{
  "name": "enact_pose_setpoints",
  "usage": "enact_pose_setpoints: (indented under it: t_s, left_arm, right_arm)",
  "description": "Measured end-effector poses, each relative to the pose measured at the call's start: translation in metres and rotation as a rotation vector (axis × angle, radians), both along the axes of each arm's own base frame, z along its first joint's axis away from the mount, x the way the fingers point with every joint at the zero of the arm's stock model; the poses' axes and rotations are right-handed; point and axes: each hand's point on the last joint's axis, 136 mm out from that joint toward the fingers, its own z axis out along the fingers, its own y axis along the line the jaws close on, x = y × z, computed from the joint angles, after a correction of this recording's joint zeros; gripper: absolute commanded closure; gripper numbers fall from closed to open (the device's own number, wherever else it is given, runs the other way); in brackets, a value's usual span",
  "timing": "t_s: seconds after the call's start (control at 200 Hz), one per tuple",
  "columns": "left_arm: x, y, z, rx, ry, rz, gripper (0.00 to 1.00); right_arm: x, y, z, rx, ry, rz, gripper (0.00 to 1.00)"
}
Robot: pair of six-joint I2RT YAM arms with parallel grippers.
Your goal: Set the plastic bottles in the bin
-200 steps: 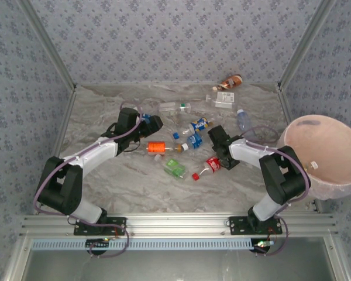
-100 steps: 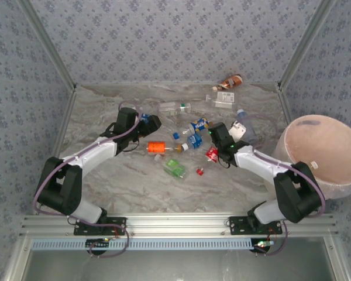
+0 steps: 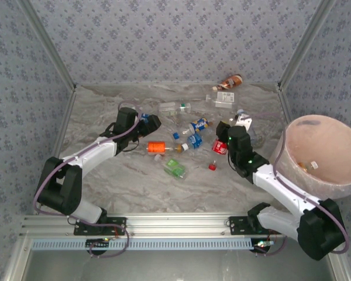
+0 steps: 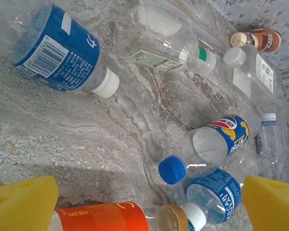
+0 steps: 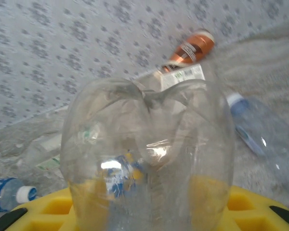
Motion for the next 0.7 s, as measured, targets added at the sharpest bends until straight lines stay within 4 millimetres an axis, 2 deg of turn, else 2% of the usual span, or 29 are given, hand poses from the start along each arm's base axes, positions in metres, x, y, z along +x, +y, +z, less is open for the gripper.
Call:
enact_pose_setpoints:
  t_s: [0.17, 0.31, 0.495, 0.7]
  left_arm:
    - [0.000, 0.001, 0.003, -0.012, -0.003, 0.010, 0.02]
    - [-0.003, 0.002, 0.006, -0.020, -0.007, 0.015, 0.02]
    - [-0.004, 0.003, 0.009, -0.026, -0.013, 0.017, 0.02]
    - [-0.006, 0.004, 0.007, -0.032, -0.002, 0.025, 0.02]
  right_arm:
    - [0.000, 0.011, 0.060, -0.056, -0.123, 0.094, 0.63]
    - [-0.009, 0.016, 0.109, -0.120, -0.240, 0.164, 0.64]
    - [-0.025, 0.013, 0.156, -0.223, -0.372, 0.201, 0.65]
    - [-0.045, -0.002, 0.205, -0.327, -0.501, 0.169, 0.65]
